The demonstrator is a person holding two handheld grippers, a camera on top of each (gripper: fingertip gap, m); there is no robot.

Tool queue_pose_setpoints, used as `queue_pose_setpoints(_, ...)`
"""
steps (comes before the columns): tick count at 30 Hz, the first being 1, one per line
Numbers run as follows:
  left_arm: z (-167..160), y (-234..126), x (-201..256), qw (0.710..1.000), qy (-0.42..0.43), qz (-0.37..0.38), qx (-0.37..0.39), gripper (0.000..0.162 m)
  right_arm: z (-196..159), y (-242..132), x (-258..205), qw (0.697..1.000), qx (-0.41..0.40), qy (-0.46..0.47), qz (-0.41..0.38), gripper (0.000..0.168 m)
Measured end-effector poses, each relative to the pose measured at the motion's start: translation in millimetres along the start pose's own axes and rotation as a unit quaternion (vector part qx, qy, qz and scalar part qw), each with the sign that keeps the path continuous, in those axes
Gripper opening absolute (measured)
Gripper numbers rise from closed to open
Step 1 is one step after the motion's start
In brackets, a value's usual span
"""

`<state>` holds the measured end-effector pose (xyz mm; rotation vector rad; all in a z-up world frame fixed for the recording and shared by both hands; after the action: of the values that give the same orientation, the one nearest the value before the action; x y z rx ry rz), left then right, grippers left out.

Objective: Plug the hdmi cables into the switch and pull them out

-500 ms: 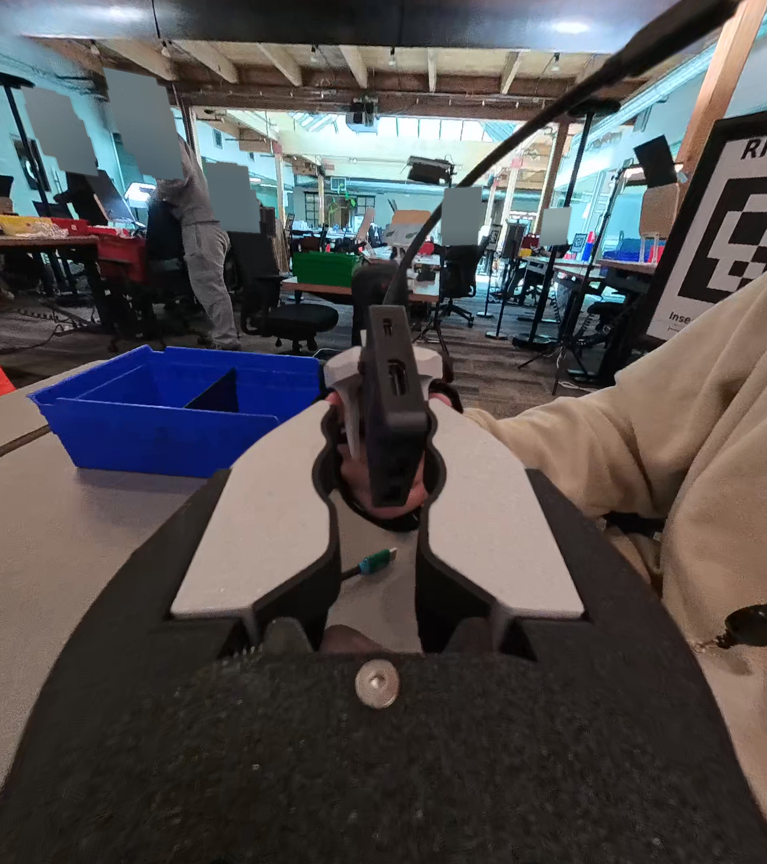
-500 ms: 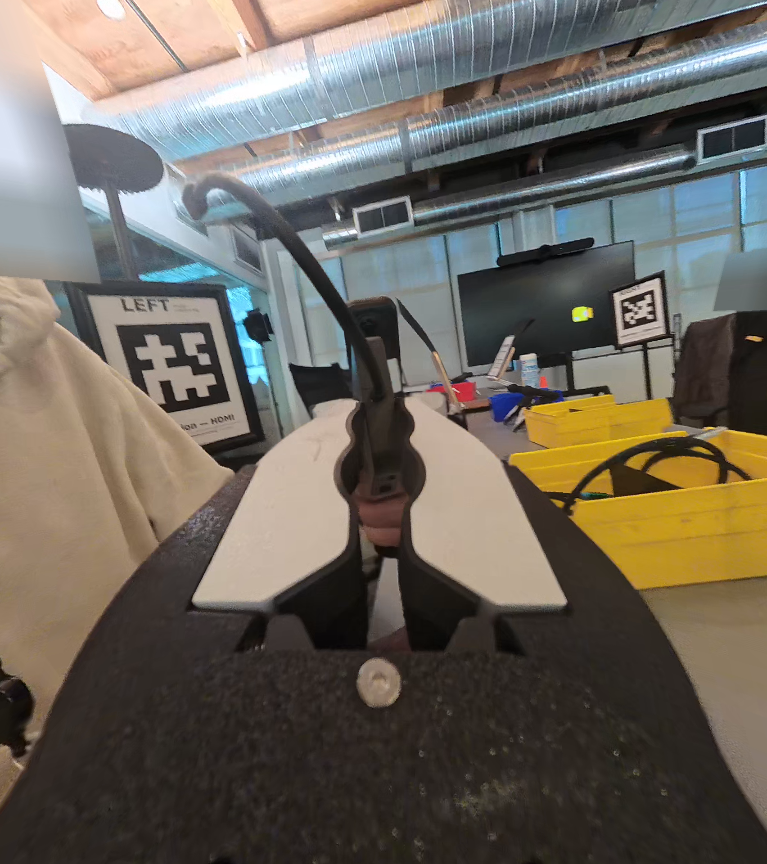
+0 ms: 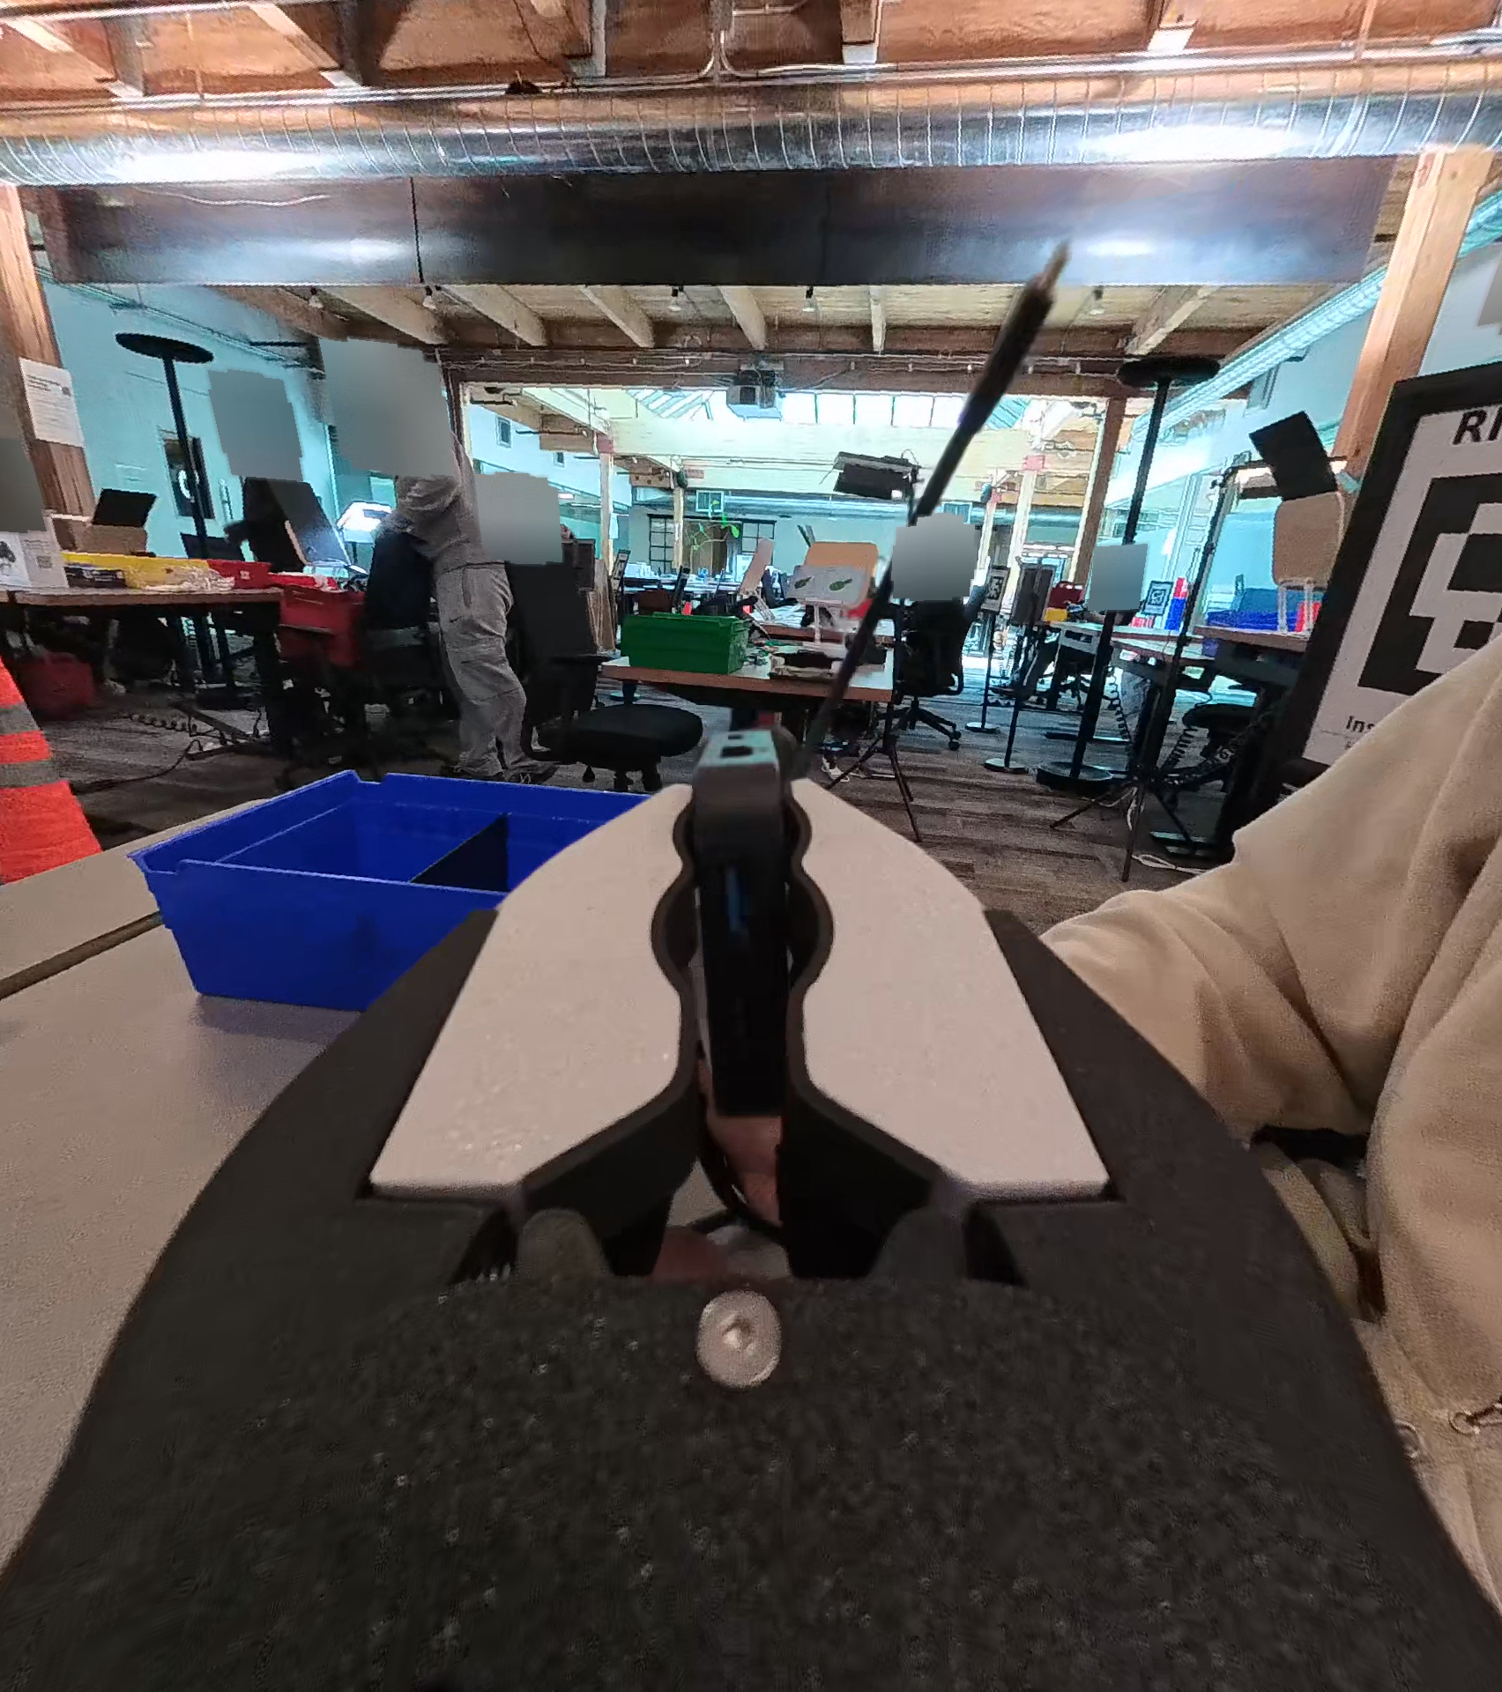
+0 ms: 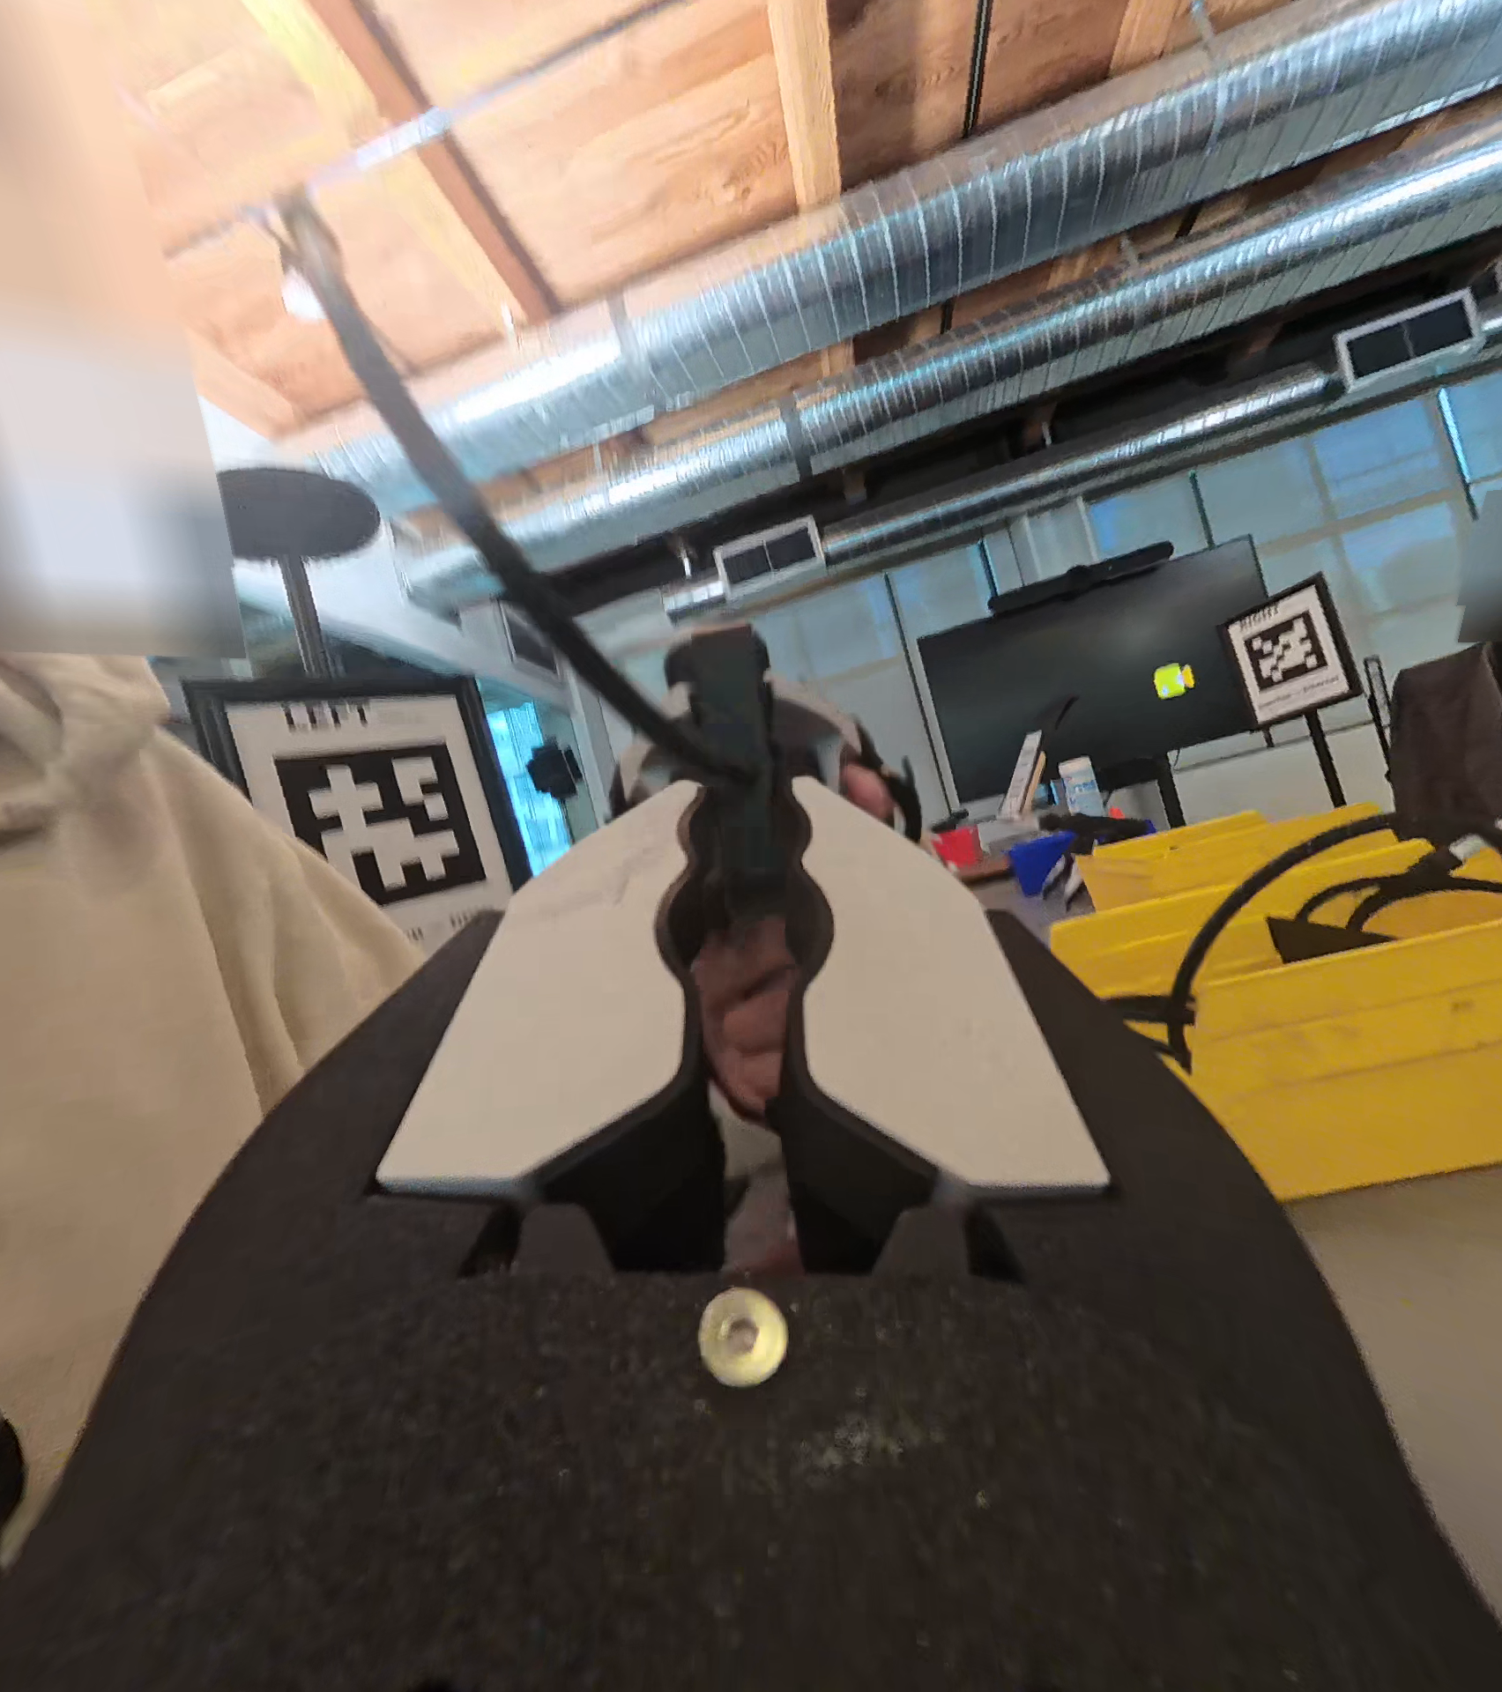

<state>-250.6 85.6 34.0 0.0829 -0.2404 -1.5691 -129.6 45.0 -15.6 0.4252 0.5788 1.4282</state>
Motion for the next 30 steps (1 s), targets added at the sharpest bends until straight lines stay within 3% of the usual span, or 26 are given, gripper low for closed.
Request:
queue_pose_setpoints(2,0,0,2,1.000,0.019,0.001,-0.011,0.015,-12,5,-1,0.998,-0.053,-0.018,-0.005,0.013)
queue_pose_setpoints(7,-7,-2,-4,0.996,0.062,0.011,-0.056,0.014,-2,-1,5,0.993,-0.102,-0.044,-0.027,0.013)
queue_pose_setpoints(13,-26,-6,-3,0.973,0.198,0.041,-0.110,0.014,6,-13,2,0.962,-0.234,-0.124,-0.072,0.014)
queue_pose_setpoints(18,-40,-10,-15,0.896,0.386,0.114,-0.189,0.014,12,-44,12,0.923,-0.331,-0.135,-0.141,0.025)
queue_pose_setpoints(22,-55,-9,-38,0.858,0.433,0.168,-0.222,0.014,25,-67,24,0.902,-0.348,-0.120,-0.227,0.024)
queue_pose_setpoints(27,-79,11,-78,0.789,0.492,0.261,-0.259,0.014,53,-94,21,0.842,-0.355,-0.095,-0.394,0.028)
queue_pose_setpoints(30,-93,31,-100,0.769,0.520,0.289,-0.235,0.014,43,-105,-5,0.806,-0.414,-0.071,-0.418,0.034)
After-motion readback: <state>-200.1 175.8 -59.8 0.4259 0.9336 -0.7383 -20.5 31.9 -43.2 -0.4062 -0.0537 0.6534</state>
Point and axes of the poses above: each gripper's, where its closed fingertips meet, y out along the fingers, z out of its top, x = y × z across the jaws, the point moved 7 cm from there along -y, back along the fingers, and after that the axes turned 13 degrees about z, right-handed, at the moved point
